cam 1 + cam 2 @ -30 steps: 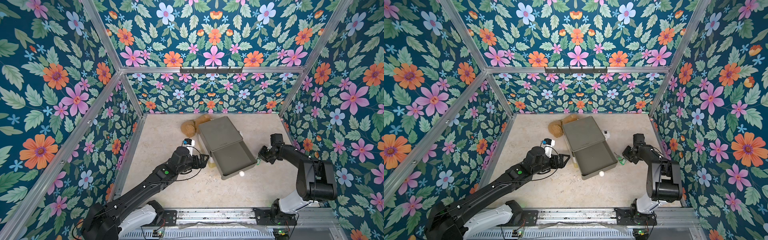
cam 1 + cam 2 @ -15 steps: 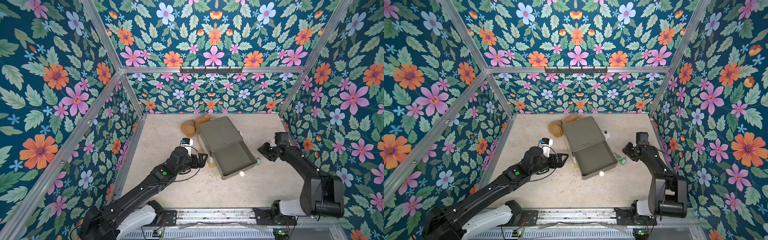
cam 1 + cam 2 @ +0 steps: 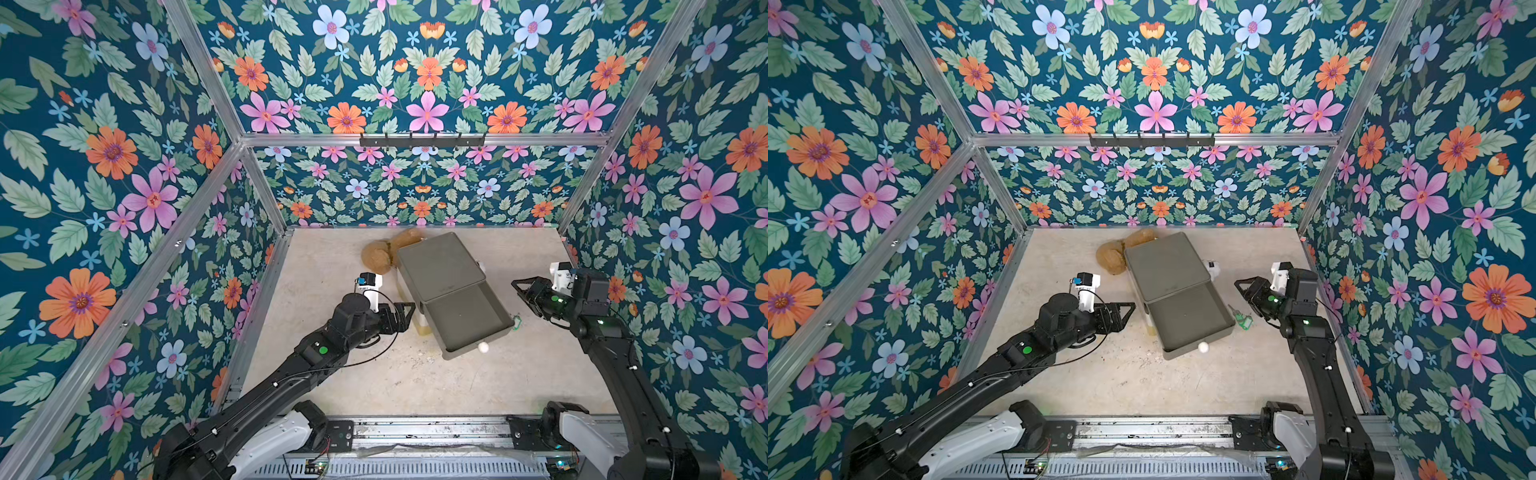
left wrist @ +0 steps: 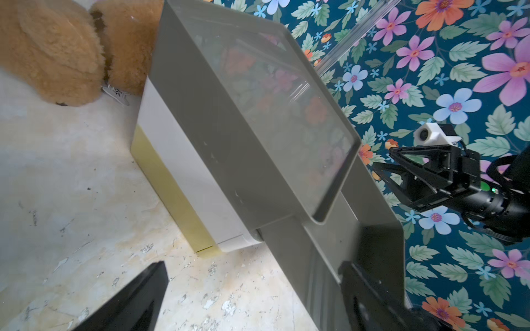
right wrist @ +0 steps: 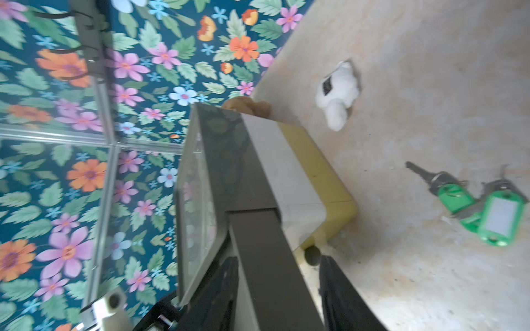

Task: Take the keys out of the drawer
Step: Place the key at the center of the board, then close the drawer in the storage box.

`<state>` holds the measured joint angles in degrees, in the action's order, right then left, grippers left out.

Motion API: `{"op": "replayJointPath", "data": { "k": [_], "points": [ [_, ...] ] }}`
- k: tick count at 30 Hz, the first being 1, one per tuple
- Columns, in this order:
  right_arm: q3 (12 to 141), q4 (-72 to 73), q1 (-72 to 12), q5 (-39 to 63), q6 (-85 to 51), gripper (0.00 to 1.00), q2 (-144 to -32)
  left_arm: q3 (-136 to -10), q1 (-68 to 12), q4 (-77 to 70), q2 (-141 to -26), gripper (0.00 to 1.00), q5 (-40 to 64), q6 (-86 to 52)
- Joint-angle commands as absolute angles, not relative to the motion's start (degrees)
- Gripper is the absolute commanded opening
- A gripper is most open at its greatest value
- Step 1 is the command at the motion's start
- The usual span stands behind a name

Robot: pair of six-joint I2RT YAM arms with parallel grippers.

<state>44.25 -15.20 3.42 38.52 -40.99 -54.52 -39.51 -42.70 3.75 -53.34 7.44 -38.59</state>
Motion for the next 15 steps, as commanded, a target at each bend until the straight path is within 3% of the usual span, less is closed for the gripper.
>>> {"op": "replayJointPath", "data": {
  "k": [1, 8, 15],
  "points": [
    [43.9, -10.46, 3.1, 44.78, -47.06, 0.5, -51.77, -40.63, -42.63, 1.58, -53.41, 0.99, 8.67, -37.32],
    [45.41, -12.04, -2.11, 45.26, -50.59, 0.5, -47.9, -45.2, -42.71, 2.96, -55.8, 0.99, 9.75, -34.45],
    [50.38, -22.58, -5.46, 46.91, -47.95, 0.5, -46.06, -53.59, -42.29, 6.43, -62.53, 0.99, 12.09, -30.88]
  ]
}}
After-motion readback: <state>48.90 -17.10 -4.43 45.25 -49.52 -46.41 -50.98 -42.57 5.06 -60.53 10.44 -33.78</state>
